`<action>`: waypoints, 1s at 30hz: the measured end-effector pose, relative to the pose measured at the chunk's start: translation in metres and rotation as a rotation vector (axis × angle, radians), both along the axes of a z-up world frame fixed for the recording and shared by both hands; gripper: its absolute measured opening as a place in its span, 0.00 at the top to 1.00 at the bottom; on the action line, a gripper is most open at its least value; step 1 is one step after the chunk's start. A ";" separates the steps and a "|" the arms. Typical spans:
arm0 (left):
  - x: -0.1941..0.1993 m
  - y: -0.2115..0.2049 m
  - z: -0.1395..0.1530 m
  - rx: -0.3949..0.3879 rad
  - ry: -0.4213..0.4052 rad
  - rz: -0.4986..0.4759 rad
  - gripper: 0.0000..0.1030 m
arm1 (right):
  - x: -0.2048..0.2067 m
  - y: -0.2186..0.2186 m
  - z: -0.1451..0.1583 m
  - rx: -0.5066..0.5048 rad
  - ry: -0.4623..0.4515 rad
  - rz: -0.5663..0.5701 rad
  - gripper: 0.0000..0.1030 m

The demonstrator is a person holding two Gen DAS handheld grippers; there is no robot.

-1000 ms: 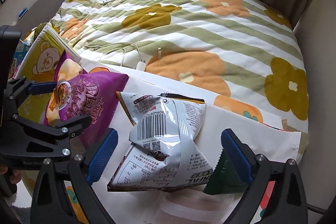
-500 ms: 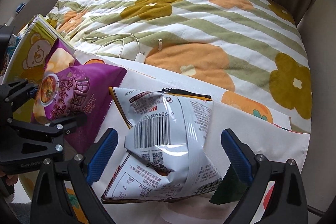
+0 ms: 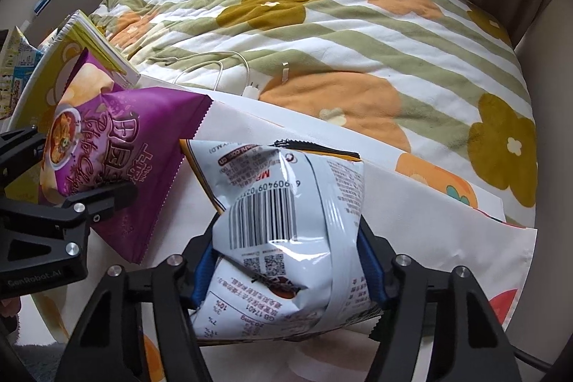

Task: Organize snacks
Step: 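Grasp the purple pork-flavour bag with the left tool while the right grasps the white barcode bag, then carry both bags into the box and open both tools to release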

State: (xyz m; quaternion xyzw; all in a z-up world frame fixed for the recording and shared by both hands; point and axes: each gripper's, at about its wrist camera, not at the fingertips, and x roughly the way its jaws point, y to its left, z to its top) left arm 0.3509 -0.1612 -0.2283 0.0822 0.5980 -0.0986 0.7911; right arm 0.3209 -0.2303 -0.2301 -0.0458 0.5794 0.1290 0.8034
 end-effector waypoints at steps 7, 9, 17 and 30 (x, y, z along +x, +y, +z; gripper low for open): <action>-0.013 0.004 0.032 -0.016 -0.062 0.017 0.38 | -0.013 0.004 0.029 0.035 -0.059 0.002 0.42; -0.019 0.006 0.044 -0.024 -0.084 0.024 0.38 | -0.017 0.004 0.042 0.041 -0.083 0.002 0.42; -0.049 0.024 0.106 -0.055 -0.198 0.072 0.38 | -0.039 0.009 0.094 0.061 -0.166 0.026 0.42; -0.088 0.136 0.193 -0.082 -0.371 0.164 0.38 | -0.067 0.086 0.166 0.072 -0.308 0.090 0.42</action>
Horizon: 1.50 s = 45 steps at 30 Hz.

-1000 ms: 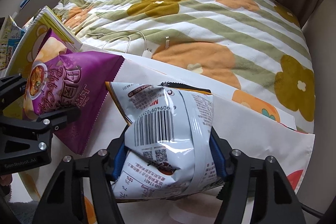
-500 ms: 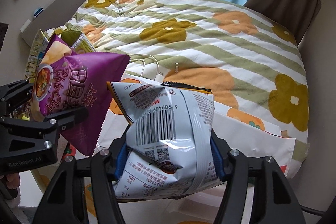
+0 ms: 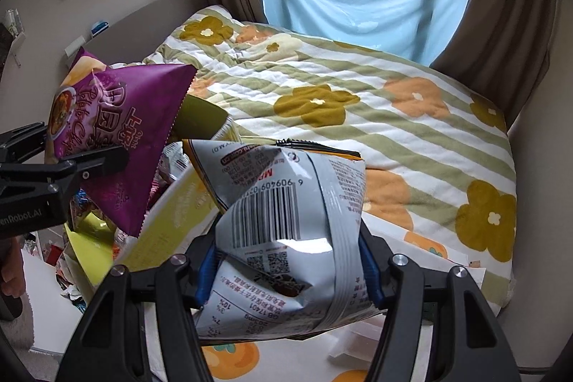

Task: Organize snacks
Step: 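Carry both bags into the box and open both tools to release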

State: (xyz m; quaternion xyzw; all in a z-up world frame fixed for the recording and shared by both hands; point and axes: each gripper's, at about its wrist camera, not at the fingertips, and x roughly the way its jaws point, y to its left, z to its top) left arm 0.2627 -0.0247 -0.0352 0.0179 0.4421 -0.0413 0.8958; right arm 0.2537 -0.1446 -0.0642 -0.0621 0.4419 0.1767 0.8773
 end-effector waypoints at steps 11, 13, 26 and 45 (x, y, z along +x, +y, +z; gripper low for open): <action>-0.011 0.143 0.013 0.017 -0.013 -0.008 0.38 | -0.006 0.132 0.012 0.041 -0.023 -0.033 0.42; -0.008 0.168 0.008 0.026 0.006 -0.017 0.38 | -0.009 0.152 0.011 0.041 -0.018 -0.042 0.42; 0.020 0.202 -0.035 -0.006 0.134 -0.142 0.38 | -0.025 0.208 -0.007 0.014 0.041 -0.148 0.42; 0.010 0.214 -0.047 -0.125 0.154 -0.121 0.00 | -0.021 0.206 -0.021 0.010 0.076 -0.142 0.42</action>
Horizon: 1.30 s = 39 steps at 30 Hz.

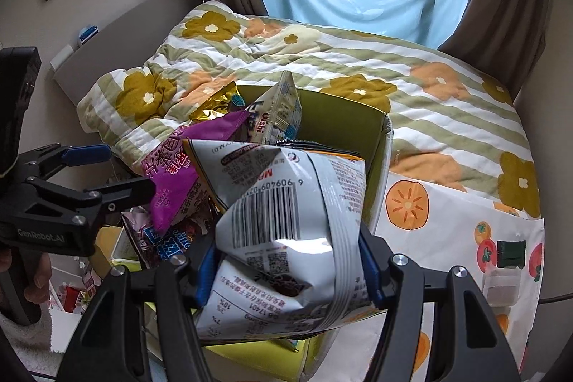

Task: Organize snacks
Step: 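Carry both bags into the box and open both tools to release, then move both tools back toward the translucent pack and green bar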

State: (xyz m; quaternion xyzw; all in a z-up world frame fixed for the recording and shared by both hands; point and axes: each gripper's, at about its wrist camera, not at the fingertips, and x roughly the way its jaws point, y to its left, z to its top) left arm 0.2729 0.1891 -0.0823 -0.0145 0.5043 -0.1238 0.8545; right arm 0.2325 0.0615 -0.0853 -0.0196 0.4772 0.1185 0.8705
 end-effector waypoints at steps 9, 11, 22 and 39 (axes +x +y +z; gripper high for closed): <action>-0.024 0.025 0.005 -0.033 -0.018 0.060 0.00 | -0.008 0.009 -0.015 0.025 0.028 0.044 0.42; -0.028 0.029 0.003 -0.029 -0.012 0.077 0.00 | -0.010 0.013 -0.021 0.042 0.044 0.056 0.40; -0.044 0.023 -0.005 -0.034 0.006 0.078 0.00 | -0.033 0.014 -0.024 0.030 -0.017 0.059 0.02; -0.056 -0.068 0.033 -0.005 -0.094 -0.059 0.00 | -0.068 -0.078 0.015 0.045 -0.123 -0.122 0.02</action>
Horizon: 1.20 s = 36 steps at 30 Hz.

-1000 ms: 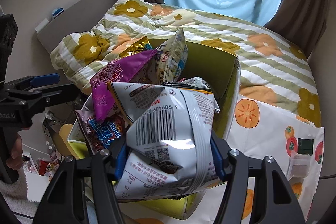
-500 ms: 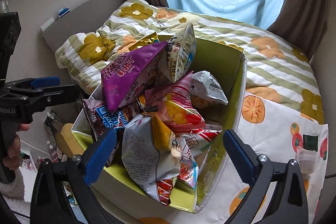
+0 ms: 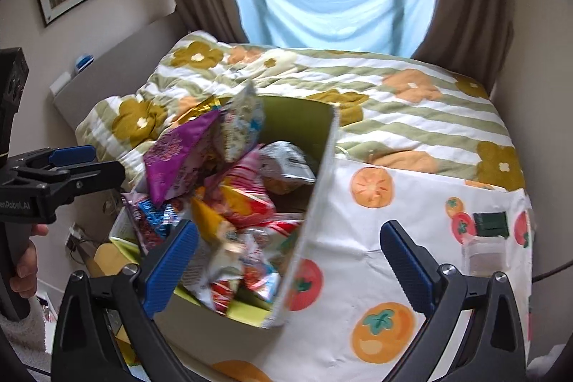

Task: Organize snacks
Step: 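Move both tools back toward the translucent pack and green bar, then grasp the translucent white pack with the left tool while the right grasps the dark green bar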

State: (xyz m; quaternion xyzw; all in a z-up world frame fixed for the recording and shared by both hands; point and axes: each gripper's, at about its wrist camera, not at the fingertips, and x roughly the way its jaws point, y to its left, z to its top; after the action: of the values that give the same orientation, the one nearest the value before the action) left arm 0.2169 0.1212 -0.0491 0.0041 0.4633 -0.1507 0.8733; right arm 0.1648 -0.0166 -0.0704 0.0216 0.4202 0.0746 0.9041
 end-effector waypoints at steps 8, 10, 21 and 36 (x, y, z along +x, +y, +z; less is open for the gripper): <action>0.005 -0.127 -0.004 -0.021 0.013 -0.051 0.00 | -0.001 -0.130 0.014 -0.014 -0.003 -0.068 0.02; 0.008 -0.165 -0.009 -0.020 0.019 -0.069 0.00 | -0.001 -0.162 0.016 -0.025 -0.002 -0.077 0.02; 0.025 -0.345 -0.049 0.031 -0.002 -0.290 0.00 | 0.025 -0.314 0.012 -0.033 0.035 -0.157 0.02; 0.028 -0.497 -0.202 0.360 -0.023 -0.889 0.00 | 0.064 -0.401 -0.093 -0.059 0.227 -0.270 0.02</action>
State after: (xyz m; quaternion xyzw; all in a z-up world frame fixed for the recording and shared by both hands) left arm 0.2447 -0.3754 -0.2510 0.3545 0.4258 -0.4271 0.7146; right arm 0.2284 -0.4173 -0.1630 0.0596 0.5151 -0.0627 0.8528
